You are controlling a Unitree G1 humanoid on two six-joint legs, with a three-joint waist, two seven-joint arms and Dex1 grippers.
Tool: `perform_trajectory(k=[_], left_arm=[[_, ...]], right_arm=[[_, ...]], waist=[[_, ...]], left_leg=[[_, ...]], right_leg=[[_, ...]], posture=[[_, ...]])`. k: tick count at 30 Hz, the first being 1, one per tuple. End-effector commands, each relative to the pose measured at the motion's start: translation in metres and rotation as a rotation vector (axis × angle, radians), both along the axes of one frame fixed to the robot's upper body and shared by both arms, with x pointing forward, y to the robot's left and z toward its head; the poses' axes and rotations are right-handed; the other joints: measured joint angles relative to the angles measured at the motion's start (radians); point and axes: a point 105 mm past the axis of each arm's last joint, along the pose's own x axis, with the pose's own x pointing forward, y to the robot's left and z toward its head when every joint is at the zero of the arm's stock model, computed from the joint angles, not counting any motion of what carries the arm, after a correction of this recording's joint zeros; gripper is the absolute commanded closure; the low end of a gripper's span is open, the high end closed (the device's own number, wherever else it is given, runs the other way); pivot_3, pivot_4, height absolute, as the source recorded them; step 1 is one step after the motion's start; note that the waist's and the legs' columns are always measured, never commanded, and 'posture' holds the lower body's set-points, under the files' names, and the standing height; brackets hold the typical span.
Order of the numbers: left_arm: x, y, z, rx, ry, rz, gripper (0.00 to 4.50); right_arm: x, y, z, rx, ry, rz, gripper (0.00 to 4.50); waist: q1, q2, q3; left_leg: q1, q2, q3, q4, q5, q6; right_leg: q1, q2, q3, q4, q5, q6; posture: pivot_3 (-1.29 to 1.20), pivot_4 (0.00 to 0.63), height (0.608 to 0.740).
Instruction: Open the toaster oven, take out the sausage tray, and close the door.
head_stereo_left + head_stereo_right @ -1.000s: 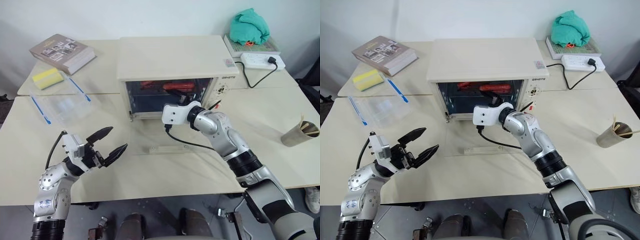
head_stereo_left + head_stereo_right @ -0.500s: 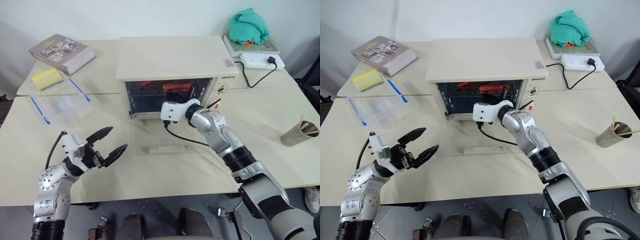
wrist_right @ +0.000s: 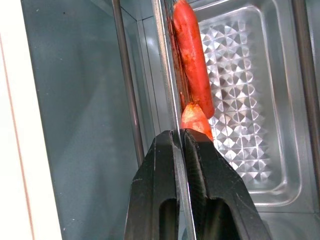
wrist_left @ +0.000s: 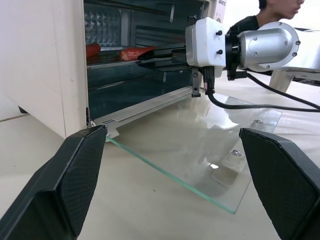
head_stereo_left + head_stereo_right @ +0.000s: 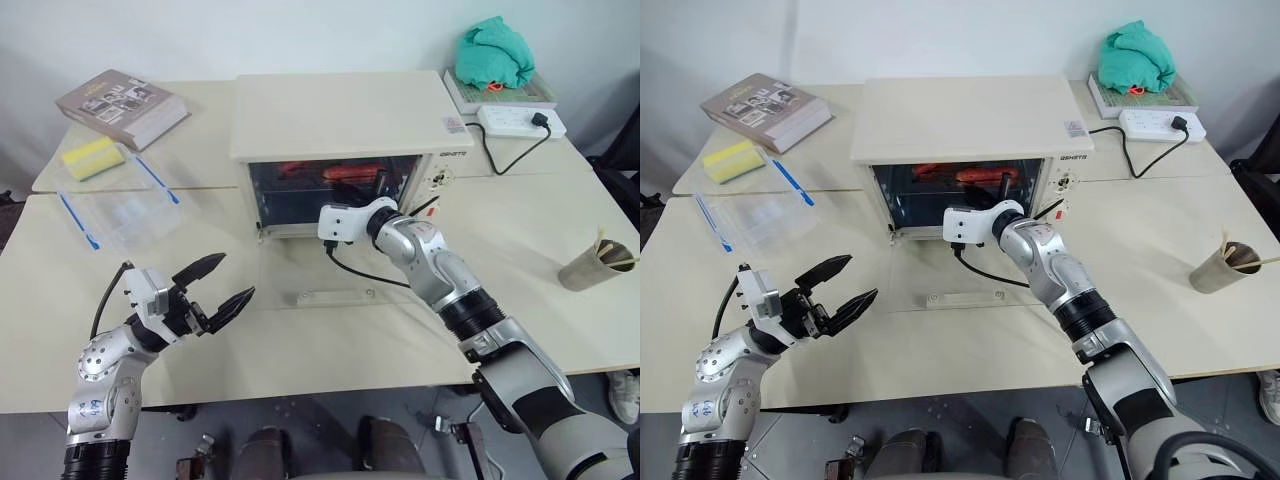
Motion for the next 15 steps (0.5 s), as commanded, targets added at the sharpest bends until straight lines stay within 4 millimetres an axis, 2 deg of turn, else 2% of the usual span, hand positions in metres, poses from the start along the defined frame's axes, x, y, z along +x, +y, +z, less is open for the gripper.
perform_trajectory(k=[1,6,15], left_arm=[[-0.003,-0.003,0.012,0.001,-0.063,-0.011,0.0],[-0.002,-0.003,0.013,-0.001,-0.065,-0.011,0.0],[0.001,-0.007,0.015,-0.013,-0.071,-0.016,0.0]], right_arm=[[0.003,-0.002,0.017,0.039,-0.043,-0.018,4.5],[-0.003,-0.001,0.022,0.033,-0.046,0.007,4.5],[-0.025,0.002,0.034,0.011,-0.036,0.096,4.5]], waist=[[0.0,0.0,0.0],[0.0,0.0,0.0],[0.002,0.0,0.0]], left_leg=[[0.0,0.0,0.0,0.0,0.0,0.0],[0.0,0.0,0.0,0.0,0.0,0.0],[-0.001,0.0,0.0,-0.003,0.0,0.0]], right_leg=[[0.0,0.0,0.0,0.0,0.0,0.0],[0.0,0.0,0.0,0.0,0.0,0.0],[-0.003,0.0,-0.001,-0.001,0.0,0.0]], posture=[[0.0,0.15,0.74],[0.0,0.15,0.74],[0.0,0.15,0.74]])
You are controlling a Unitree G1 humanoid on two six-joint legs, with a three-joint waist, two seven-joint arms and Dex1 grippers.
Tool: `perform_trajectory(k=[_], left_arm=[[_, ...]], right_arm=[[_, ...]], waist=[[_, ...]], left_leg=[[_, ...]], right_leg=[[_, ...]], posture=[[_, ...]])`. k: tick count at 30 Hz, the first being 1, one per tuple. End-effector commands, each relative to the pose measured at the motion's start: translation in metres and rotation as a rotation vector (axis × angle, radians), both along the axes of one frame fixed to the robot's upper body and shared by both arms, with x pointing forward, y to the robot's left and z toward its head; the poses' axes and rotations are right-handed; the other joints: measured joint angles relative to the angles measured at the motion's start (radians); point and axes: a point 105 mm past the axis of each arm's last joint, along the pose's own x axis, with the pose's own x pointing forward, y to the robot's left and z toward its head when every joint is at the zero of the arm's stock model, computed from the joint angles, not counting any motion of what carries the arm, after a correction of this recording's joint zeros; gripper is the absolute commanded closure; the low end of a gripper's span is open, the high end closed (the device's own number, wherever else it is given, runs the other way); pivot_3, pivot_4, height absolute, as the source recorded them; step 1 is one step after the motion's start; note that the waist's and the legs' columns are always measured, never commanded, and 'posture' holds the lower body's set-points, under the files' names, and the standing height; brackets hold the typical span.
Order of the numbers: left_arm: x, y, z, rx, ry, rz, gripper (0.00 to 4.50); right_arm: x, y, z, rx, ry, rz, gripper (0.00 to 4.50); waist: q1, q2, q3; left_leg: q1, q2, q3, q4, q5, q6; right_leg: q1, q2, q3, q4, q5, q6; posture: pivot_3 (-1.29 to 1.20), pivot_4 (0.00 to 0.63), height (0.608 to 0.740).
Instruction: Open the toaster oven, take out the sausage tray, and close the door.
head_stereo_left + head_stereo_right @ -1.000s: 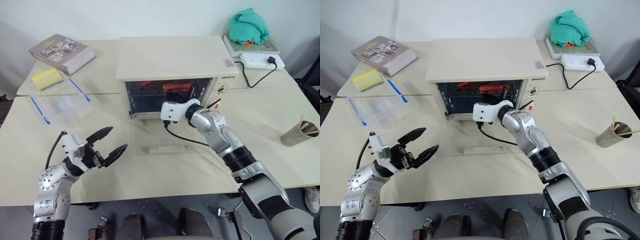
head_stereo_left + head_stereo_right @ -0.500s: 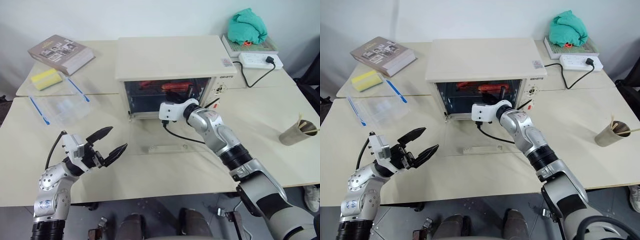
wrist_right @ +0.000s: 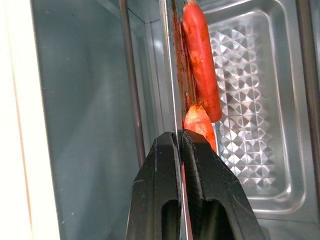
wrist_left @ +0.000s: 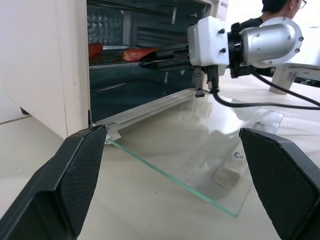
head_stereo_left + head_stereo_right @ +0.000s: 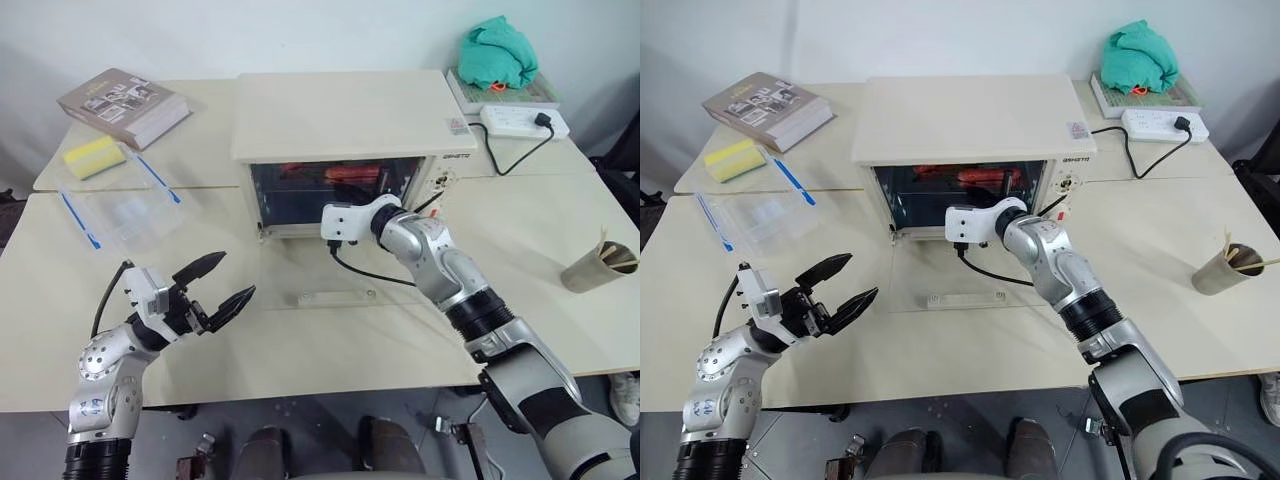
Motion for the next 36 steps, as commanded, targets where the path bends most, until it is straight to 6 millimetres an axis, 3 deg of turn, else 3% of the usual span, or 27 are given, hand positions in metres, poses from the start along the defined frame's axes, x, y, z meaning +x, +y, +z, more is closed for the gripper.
perform_trajectory(k=[1,9,23,30,36], left_arm=[[0.0,-0.005,0.012,-0.004,-0.057,-0.013,0.0],[0.003,-0.007,0.012,-0.009,-0.057,-0.019,0.0],[0.007,-0.006,0.015,-0.049,-0.026,-0.039,0.0],[0.007,0.005,0.02,-0.113,0.07,-0.035,0.0],[0.007,-0.001,0.026,-0.169,0.162,-0.086,0.0]], right_arm=[[-0.015,0.007,0.028,0.05,-0.066,0.065,4.5],[-0.029,0.005,0.025,0.032,-0.053,0.079,4.5],[-0.076,-0.005,0.003,-0.004,0.028,0.147,4.5],[-0.095,-0.028,-0.01,-0.06,0.032,0.143,4.5],[-0.105,-0.044,-0.013,-0.073,0.022,0.126,4.5]], waist=[[0.0,0.0,0.0],[-0.002,0.0,0.0],[0.006,0.0,0.0],[0.009,0.0,0.0],[0.039,0.0,0.0]], left_leg=[[-0.001,0.0,0.0,0.0,0.0,0.0],[-0.003,0.0,0.002,0.0,0.0,0.0],[-0.004,0.0,0.002,0.0,0.0,0.0],[-0.004,0.0,0.002,0.0,0.0,0.0],[-0.004,0.0,0.001,0.002,0.0,0.0]], right_leg=[[-0.001,0.0,0.0,0.0,0.0,0.0],[-0.004,0.0,0.0,0.0,0.0,0.0],[-0.005,0.0,0.001,0.001,0.0,0.0],[-0.005,0.0,0.001,0.0,0.0,0.0],[-0.003,0.0,0.0,-0.001,0.0,0.0]], posture=[[0.0,0.15,0.74],[0.0,0.15,0.74],[0.0,0.15,0.74],[0.0,0.15,0.74],[0.0,0.15,0.74]])
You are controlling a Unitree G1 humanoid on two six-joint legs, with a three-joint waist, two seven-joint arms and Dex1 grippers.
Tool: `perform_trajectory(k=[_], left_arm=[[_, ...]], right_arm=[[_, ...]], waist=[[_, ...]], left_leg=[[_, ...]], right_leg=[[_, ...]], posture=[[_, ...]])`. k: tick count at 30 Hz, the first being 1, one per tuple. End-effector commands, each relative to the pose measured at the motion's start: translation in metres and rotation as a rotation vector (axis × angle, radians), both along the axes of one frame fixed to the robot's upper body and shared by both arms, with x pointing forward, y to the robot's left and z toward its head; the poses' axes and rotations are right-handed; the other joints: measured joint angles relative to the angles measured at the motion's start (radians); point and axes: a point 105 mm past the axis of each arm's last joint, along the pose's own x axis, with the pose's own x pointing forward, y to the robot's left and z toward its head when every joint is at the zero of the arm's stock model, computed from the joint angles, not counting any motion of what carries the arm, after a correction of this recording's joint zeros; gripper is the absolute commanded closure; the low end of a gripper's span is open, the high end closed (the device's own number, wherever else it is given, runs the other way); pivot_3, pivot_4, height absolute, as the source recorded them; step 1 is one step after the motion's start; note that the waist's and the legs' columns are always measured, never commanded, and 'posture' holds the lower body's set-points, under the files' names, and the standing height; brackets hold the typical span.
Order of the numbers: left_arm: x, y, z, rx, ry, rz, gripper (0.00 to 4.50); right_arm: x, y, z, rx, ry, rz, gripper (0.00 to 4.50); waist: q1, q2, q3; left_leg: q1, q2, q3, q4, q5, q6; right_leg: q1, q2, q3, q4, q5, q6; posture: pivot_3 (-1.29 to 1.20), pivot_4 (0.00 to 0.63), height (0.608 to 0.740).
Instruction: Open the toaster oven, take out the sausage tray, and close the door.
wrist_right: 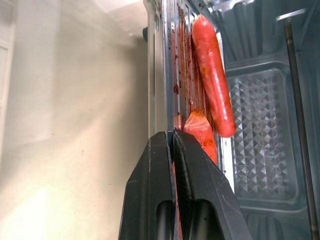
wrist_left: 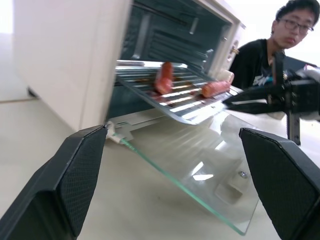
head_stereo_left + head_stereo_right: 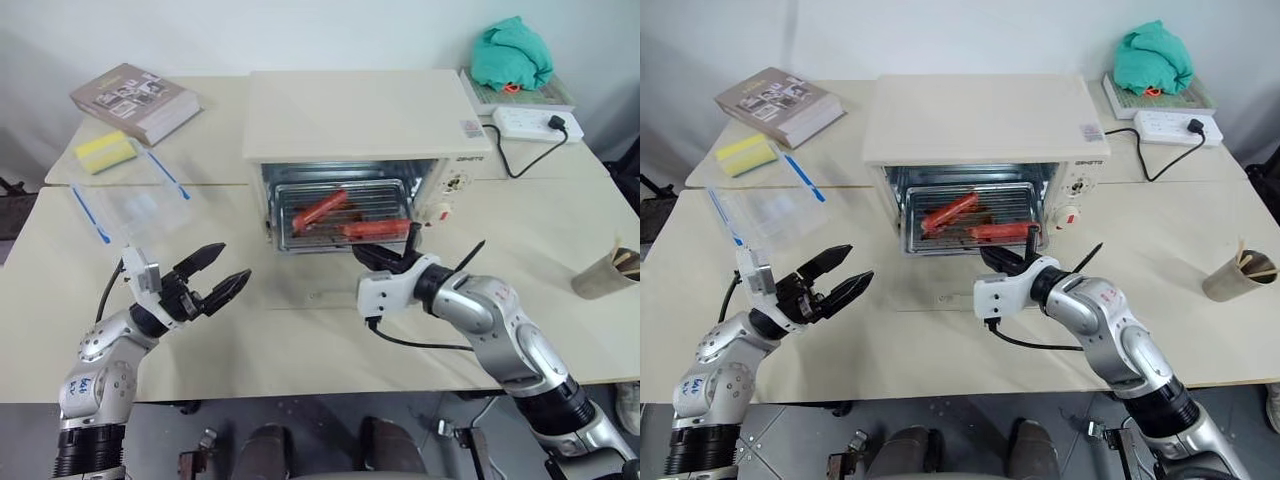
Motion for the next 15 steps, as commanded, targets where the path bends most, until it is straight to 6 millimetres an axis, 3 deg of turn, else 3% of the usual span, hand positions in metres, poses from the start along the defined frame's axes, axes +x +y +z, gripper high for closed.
perform_trajectory(k=[1,7,11,15], left_arm=[[-0.004,-0.003,0.015,-0.043,0.002,-0.038,0.0],[0.0,-0.012,0.018,-0.162,0.235,-0.111,0.0],[0.007,-0.021,0.032,-0.274,0.323,-0.163,0.0],[0.016,-0.028,0.03,-0.262,0.434,-0.148,0.0]], right_arm=[[-0.007,-0.009,0.018,0.014,-0.078,0.0,4.5],[-0.018,-0.014,0.024,0.025,-0.123,0.021,4.5],[-0.024,-0.017,0.018,0.006,-0.112,0.031,4.5],[-0.024,-0.019,0.015,0.002,-0.108,0.028,4.5]], waist=[[0.004,0.0,0.0],[0.02,0.0,0.0],[0.023,0.0,0.0],[0.019,0.0,0.0]], left_leg=[[0.0,0.0,0.0,0.0,0.0,0.0],[0.0,0.0,-0.001,0.001,0.0,0.0],[0.0,0.0,-0.002,0.001,0.0,0.0],[0.001,0.0,-0.002,0.001,0.0,0.0]], right_leg=[[0.001,0.0,0.0,0.0,0.0,0.0],[0.001,0.0,0.0,0.0,0.0,0.0],[0.002,0.0,-0.001,0.0,0.0,0.0],[0.002,0.0,0.0,0.0,0.0,0.0]], posture=[[0.0,0.15,0.74],[0.0,0.15,0.74],[0.0,0.15,0.74],[0.0,0.15,0.74]])
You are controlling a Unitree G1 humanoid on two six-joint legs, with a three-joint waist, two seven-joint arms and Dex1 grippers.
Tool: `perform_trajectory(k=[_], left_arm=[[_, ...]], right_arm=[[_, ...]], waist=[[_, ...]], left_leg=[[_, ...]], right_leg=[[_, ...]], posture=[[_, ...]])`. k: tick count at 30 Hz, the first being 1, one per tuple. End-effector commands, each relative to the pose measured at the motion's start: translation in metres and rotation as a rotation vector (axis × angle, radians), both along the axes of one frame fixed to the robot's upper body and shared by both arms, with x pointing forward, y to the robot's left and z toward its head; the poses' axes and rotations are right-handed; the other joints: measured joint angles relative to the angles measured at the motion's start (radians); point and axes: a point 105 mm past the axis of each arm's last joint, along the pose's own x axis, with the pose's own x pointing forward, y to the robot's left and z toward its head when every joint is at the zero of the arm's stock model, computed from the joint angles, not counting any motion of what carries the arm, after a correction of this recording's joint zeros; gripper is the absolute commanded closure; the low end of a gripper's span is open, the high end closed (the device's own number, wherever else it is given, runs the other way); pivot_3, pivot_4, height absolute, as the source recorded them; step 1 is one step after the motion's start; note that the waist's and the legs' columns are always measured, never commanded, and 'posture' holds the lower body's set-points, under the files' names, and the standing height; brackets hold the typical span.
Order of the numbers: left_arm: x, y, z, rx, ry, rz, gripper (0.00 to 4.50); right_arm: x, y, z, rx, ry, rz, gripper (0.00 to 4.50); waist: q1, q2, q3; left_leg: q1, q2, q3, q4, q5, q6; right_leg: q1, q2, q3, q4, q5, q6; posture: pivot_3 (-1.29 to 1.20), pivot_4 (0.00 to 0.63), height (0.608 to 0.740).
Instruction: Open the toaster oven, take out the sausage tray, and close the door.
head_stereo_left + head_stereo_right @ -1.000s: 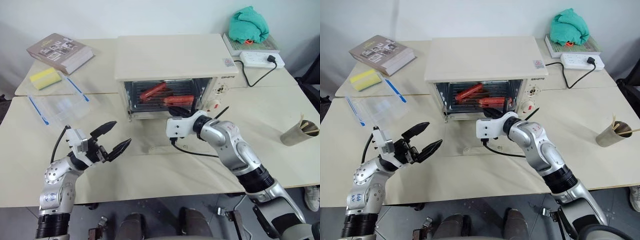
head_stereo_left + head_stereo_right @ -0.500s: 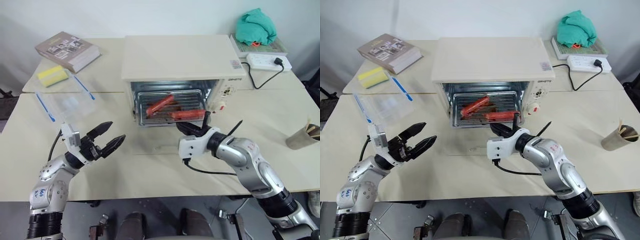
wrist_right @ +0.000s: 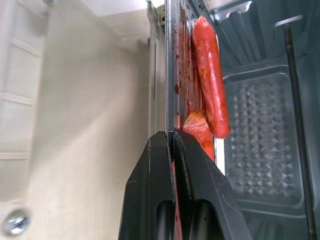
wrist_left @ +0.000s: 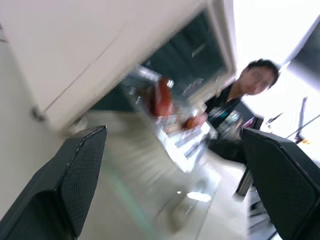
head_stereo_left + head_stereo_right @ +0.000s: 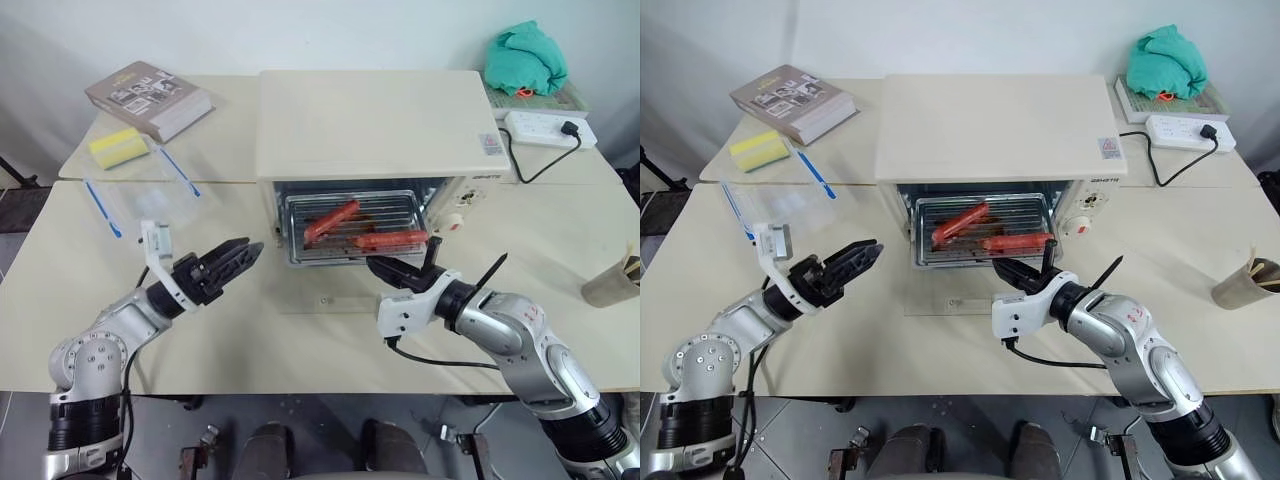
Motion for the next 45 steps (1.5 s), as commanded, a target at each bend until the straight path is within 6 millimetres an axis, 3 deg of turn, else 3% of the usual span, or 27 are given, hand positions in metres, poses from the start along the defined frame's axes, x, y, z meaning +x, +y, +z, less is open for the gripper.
perform_trajectory(k=[1,7,14,36,45], left_arm=[[0.0,-0.005,0.004,0.005,0.057,-0.021,0.0],[0.0,-0.018,-0.001,0.028,0.134,-0.075,0.0],[0.015,-0.023,0.0,0.006,0.142,-0.043,0.0],[0.016,-0.039,0.001,-0.036,0.198,-0.131,0.0],[0.015,-0.04,-0.003,-0.051,0.27,-0.154,0.0]], right_arm=[[-0.004,-0.003,0.021,0.015,-0.091,0.007,4.5],[0.003,0.0,0.028,0.029,-0.116,0.011,4.5],[0.006,0.002,0.033,0.017,-0.13,0.033,4.5],[-0.01,-0.007,0.03,0.032,-0.154,-0.013,4.5],[-0.019,-0.002,0.027,0.003,-0.1,0.069,4.5]], waist=[[-0.002,0.0,0.0],[-0.001,0.0,0.0],[-0.001,0.0,0.0],[-0.001,0.0,0.0],[-0.002,0.0,0.0]], left_leg=[[0.0,0.0,0.0,0.0,0.0,0.0],[0.0,0.0,0.0,0.001,0.0,0.0],[0.0,0.0,0.0,0.001,0.0,0.0],[0.0,0.0,0.001,0.004,0.0,0.0],[0.001,0.0,0.0,0.006,0.0,0.0]], right_leg=[[0.0,0.0,0.0,0.0,0.0,0.0],[0.0,0.0,0.0,0.0,0.0,0.0],[0.0,0.0,0.0,0.0,0.0,0.0],[0.002,0.001,0.001,0.0,0.0,0.0],[0.003,0.001,0.001,0.0,0.0,0.0]], posture=[[0.0,0.15,0.74],[0.0,0.15,0.74],[0.0,0.15,0.74],[0.0,0.15,0.74],[0.0,0.15,0.74]])
